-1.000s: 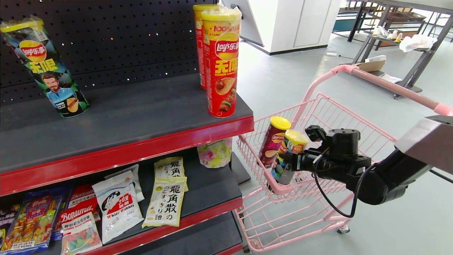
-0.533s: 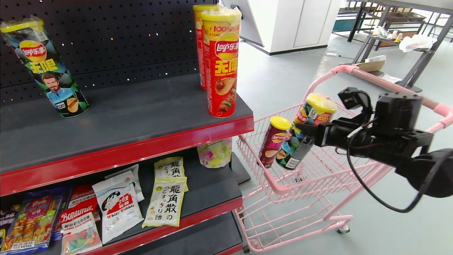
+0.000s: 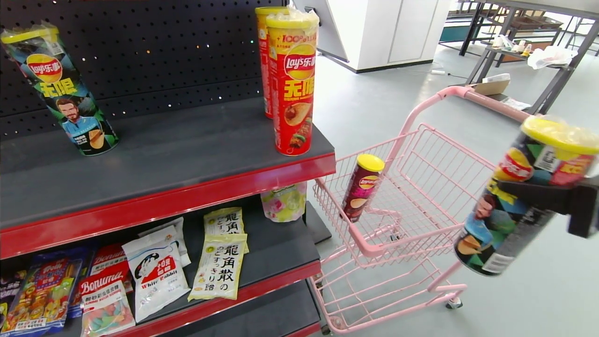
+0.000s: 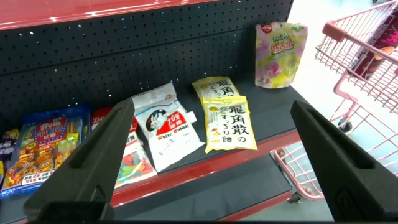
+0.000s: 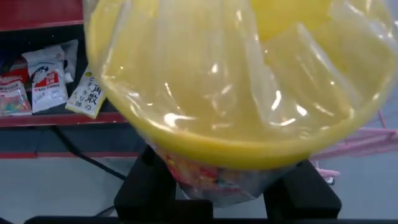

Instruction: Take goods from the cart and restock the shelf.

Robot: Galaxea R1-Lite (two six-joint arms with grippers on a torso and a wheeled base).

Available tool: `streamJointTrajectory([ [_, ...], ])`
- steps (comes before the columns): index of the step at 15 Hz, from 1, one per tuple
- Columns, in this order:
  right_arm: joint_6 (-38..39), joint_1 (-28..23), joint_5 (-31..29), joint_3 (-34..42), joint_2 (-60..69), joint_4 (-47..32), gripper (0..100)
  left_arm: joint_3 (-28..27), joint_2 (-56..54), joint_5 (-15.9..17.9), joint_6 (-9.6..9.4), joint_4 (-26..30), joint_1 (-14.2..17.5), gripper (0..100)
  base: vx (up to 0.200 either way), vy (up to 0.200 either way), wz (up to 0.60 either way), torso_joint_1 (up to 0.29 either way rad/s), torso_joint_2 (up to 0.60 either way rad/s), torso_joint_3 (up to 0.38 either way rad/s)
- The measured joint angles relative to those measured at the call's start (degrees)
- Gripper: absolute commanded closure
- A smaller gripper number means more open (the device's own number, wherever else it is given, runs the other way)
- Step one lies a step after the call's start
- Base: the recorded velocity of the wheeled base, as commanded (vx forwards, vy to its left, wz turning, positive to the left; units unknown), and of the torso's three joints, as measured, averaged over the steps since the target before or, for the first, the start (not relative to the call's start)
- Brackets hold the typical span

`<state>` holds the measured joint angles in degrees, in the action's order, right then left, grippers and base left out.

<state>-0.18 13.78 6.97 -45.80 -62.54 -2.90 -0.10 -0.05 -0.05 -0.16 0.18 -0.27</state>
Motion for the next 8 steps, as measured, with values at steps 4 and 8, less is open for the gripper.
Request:
streamJointTrajectory([
  [4, -1.91, -1.60, -4.68, 7.66, 17.64, -9.68, 100, 0.00, 0.00, 0.00, -0.02, 0.00, 0.00, 0, 0.000, 0.000, 0.00, 0.000, 0.00, 0.000],
  [8, -2.82, -2.95, -5.67, 11.93, 24.56, -10.45, 100, 0.00, 0.00, -0.02, -0.02, 0.00, 0.00, 0, 0.000, 0.000, 0.00, 0.000, 0.00, 0.000],
])
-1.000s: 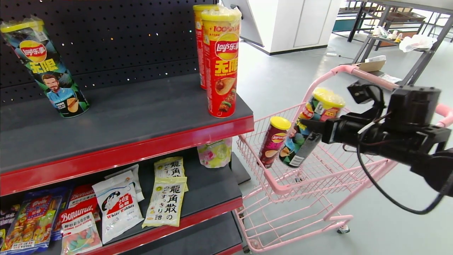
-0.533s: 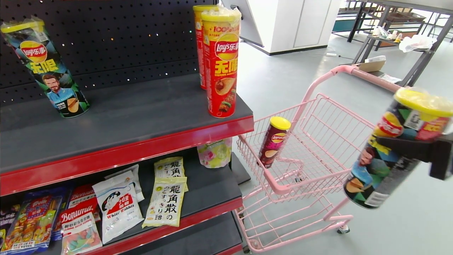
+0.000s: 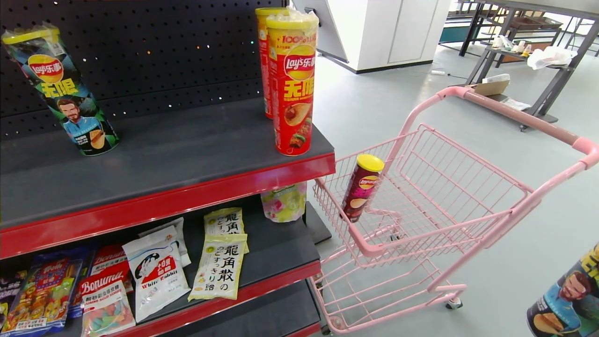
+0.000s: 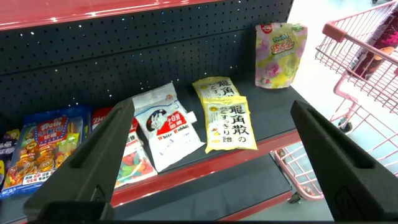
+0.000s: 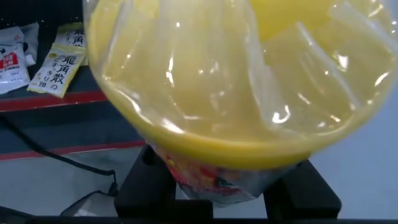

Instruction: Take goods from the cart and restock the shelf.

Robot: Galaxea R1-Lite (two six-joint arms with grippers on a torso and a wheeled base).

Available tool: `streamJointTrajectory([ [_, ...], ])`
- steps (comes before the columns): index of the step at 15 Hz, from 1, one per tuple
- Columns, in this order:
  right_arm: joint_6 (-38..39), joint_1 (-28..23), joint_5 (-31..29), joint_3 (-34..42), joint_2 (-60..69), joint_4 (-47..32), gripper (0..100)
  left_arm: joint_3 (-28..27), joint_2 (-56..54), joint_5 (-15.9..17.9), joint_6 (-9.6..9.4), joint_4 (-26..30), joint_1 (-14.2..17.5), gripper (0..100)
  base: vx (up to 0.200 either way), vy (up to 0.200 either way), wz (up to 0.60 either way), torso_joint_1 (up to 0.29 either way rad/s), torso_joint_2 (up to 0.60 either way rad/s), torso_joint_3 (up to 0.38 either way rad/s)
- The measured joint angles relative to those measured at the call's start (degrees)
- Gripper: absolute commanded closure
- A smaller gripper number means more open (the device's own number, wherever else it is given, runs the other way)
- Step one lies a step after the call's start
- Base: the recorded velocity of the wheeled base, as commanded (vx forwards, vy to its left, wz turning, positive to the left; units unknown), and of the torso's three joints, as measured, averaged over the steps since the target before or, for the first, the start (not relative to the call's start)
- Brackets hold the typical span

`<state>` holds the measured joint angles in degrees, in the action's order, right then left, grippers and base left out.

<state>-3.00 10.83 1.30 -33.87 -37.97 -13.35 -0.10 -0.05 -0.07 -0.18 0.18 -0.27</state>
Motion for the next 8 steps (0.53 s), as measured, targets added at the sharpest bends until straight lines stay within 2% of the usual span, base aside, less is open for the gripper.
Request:
streamJointTrajectory([
  [4, -1.23, -0.24, -0.11, 1.57, 2.40, -0.24, 100, 0.00, 0.00, 0.00, 0.00, 0.02, 0.00, 0, 0.000, 0.000, 0.00, 0.012, -0.04, -0.023],
  [8, -2.44, -0.38, -0.18, 3.47, 3.99, -0.15, 100, 0.00, 0.00, 0.07, 0.07, 0.00, 0.02, 0, 0.000, 0.000, 0.00, 0.150, -0.46, -0.289],
])
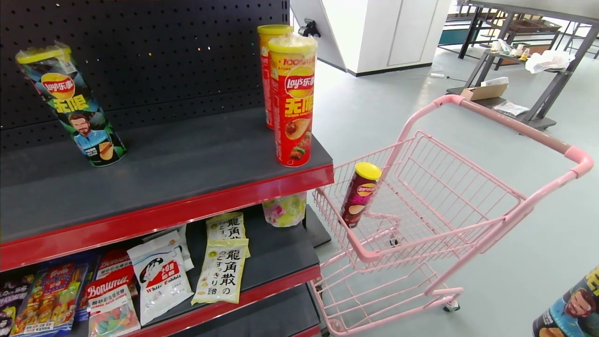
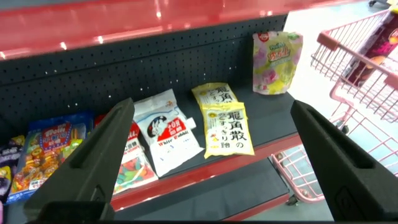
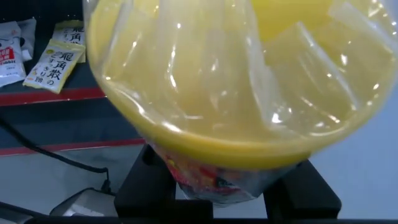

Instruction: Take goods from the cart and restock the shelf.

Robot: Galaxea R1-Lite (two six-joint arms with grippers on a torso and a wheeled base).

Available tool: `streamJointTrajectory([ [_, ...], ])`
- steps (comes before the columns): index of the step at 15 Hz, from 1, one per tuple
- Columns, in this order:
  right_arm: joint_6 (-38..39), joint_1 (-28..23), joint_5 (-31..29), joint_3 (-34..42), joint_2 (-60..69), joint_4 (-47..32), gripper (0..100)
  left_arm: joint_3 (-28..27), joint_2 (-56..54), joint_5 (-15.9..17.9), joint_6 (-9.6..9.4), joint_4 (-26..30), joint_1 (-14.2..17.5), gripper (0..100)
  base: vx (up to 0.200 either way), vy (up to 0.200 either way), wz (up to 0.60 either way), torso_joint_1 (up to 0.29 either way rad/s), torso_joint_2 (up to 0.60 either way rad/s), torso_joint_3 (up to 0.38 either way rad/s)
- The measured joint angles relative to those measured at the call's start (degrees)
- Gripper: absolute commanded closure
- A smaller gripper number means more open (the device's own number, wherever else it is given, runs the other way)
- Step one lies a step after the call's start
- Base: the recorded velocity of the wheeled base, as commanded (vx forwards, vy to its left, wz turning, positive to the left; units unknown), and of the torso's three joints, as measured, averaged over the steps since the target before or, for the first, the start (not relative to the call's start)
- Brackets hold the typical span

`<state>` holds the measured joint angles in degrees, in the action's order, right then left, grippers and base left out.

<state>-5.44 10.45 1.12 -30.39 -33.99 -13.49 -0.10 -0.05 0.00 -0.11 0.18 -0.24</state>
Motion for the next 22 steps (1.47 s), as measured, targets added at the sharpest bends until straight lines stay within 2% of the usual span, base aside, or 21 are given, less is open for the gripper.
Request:
streamJointTrajectory([
  [6, -0.44, -0.04, 0.07, -0.20, -0.21, 0.12, 100, -0.01, 0.02, 0.00, -0.05, -0.02, -0.02, 0, 0.000, 0.000, 0.00, 0.208, -0.55, -0.340],
  [16, -1.13, 0.07, 0.21, -2.13, -3.08, 0.80, 100, 0.00, 0.05, 0.00, -0.13, -0.02, -0.02, 0, 0.000, 0.000, 0.00, 0.148, -0.35, -0.205],
  [22, -1.65, 0.24, 0.44, -1.88, -3.74, 0.74, 100, 0.00, 0.02, -0.02, 0.01, 0.00, 0.00, 0, 0.000, 0.000, 0.60, 0.011, -0.02, -0.015],
])
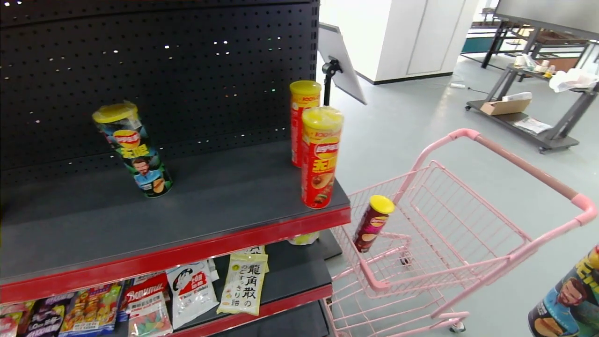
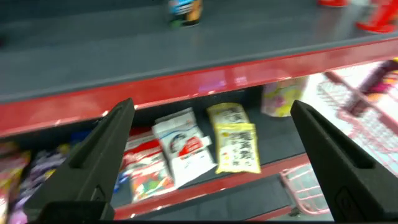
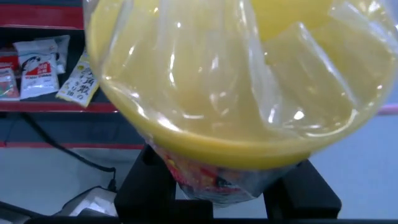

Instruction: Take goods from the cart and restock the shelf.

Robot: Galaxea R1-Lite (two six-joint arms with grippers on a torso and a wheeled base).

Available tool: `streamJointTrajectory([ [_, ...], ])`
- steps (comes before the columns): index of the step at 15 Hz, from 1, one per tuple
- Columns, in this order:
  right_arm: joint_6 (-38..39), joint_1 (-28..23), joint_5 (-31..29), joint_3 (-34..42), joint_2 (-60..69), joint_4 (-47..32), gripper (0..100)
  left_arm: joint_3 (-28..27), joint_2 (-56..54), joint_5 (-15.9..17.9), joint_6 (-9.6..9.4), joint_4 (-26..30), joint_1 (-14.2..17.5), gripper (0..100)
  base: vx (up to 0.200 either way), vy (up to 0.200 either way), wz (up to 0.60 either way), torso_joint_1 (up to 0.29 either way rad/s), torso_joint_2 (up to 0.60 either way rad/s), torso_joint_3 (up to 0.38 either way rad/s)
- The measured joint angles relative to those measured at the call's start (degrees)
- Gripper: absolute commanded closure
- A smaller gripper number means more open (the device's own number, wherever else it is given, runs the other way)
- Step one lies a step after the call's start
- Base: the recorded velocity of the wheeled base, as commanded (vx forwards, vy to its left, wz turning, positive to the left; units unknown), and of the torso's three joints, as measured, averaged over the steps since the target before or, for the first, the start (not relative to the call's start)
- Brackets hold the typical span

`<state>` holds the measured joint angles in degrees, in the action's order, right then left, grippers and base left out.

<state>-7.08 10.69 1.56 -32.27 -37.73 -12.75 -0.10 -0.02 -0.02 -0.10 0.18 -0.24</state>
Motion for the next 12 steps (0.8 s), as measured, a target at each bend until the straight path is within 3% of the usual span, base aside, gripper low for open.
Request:
streamJointTrajectory([
  [2, 0.00, -0.02, -0.01, 0.30, -0.16, 0.00, 100, 0.00, 0.00, -0.05, -0.04, -0.02, -0.02, 0, 0.000, 0.000, 0.60, 0.005, 0.00, 0.000],
  [4, -0.35, -0.02, -0.17, 0.66, -0.05, 0.02, 100, 0.00, 0.00, 0.00, -0.11, 0.00, -0.02, 0, 0.000, 0.000, 0.00, 0.000, 0.00, 0.000],
  [8, -0.35, -0.04, 0.27, 2.36, 1.35, 0.49, 100, 0.00, 0.00, 0.07, -0.17, -0.07, 0.04, 0, 0.000, 0.200, 0.00, 0.004, 0.00, 0.000],
  [12, -0.90, 0.20, 2.57, 5.05, 2.49, 8.41, 100, 0.00, 0.00, 0.05, -0.17, 0.00, -0.02, 0, 0.000, 0.200, 0.00, 0.006, 0.00, 0.004],
])
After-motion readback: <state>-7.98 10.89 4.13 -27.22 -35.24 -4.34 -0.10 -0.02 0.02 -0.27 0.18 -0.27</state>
